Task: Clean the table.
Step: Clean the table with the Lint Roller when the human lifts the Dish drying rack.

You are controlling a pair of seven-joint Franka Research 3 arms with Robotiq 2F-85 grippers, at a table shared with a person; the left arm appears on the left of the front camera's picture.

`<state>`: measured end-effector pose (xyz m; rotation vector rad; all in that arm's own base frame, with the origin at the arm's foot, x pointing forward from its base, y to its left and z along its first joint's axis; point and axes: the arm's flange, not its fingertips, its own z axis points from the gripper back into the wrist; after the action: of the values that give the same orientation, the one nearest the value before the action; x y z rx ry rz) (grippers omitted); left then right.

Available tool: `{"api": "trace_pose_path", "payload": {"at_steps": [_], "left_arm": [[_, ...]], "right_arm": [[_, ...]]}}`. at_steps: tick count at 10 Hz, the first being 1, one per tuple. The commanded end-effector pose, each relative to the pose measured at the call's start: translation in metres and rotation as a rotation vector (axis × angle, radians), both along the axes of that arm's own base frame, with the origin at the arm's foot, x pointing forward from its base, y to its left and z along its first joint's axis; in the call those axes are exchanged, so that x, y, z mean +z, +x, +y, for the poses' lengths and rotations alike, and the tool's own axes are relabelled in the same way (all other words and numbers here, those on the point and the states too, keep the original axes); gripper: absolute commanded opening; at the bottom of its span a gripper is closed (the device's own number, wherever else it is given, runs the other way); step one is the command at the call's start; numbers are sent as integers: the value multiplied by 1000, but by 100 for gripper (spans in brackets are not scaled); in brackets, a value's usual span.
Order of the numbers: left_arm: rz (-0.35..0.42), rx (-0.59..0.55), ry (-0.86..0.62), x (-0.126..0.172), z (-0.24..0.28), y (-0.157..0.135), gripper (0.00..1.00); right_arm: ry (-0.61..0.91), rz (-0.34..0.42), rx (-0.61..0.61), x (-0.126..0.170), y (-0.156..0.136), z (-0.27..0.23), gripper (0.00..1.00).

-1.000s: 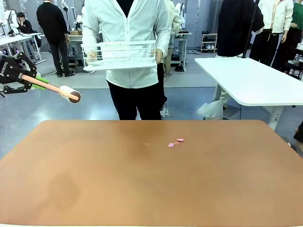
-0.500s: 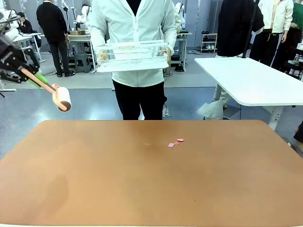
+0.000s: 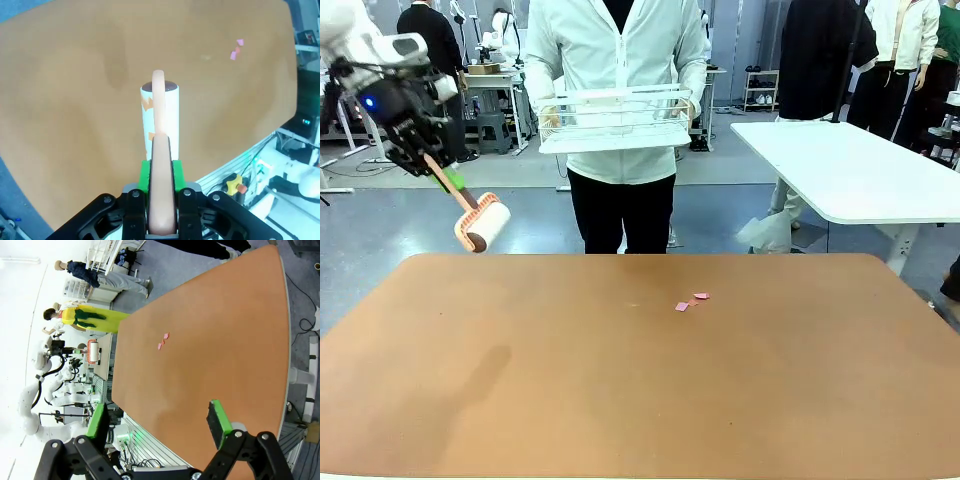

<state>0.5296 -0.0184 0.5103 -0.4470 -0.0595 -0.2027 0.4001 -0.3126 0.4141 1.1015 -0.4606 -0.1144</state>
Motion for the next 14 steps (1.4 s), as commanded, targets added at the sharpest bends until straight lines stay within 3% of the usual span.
{"api": "trace_pose_path", "payload": {"at_steps": [1, 3, 4, 5, 9, 10, 12, 13, 14], "left_arm": [[13, 76, -78, -4, 8, 24, 19], [-2, 133, -131, -4, 10, 24, 19], [-103, 197, -183, 4, 19, 9, 19], [28, 80, -94, -19, 9, 27, 19], [11, 102, -115, -17, 9, 28, 19], [-1, 135, -135, -46, 1, 31, 19], [63, 152, -229, -97, -43, 38, 19], [34, 196, -253, -111, -64, 41, 19], [-46, 229, -231, -120, -81, 41, 19]], "right_arm": [[-6, 7, -2, 3, -1, 1, 100], [-6, 7, -2, 3, -1, 1, 100], [-6, 7, -2, 3, -1, 1, 100], [-6, 7, -2, 3, -1, 1, 100], [-6, 7, -2, 3, -1, 1, 100], [-6, 7, -2, 3, -1, 1, 100], [-6, 7, -2, 3, -1, 1, 100], [-6, 7, -2, 3, -1, 1, 100], [-6, 7, -2, 3, -1, 1, 100]]}}
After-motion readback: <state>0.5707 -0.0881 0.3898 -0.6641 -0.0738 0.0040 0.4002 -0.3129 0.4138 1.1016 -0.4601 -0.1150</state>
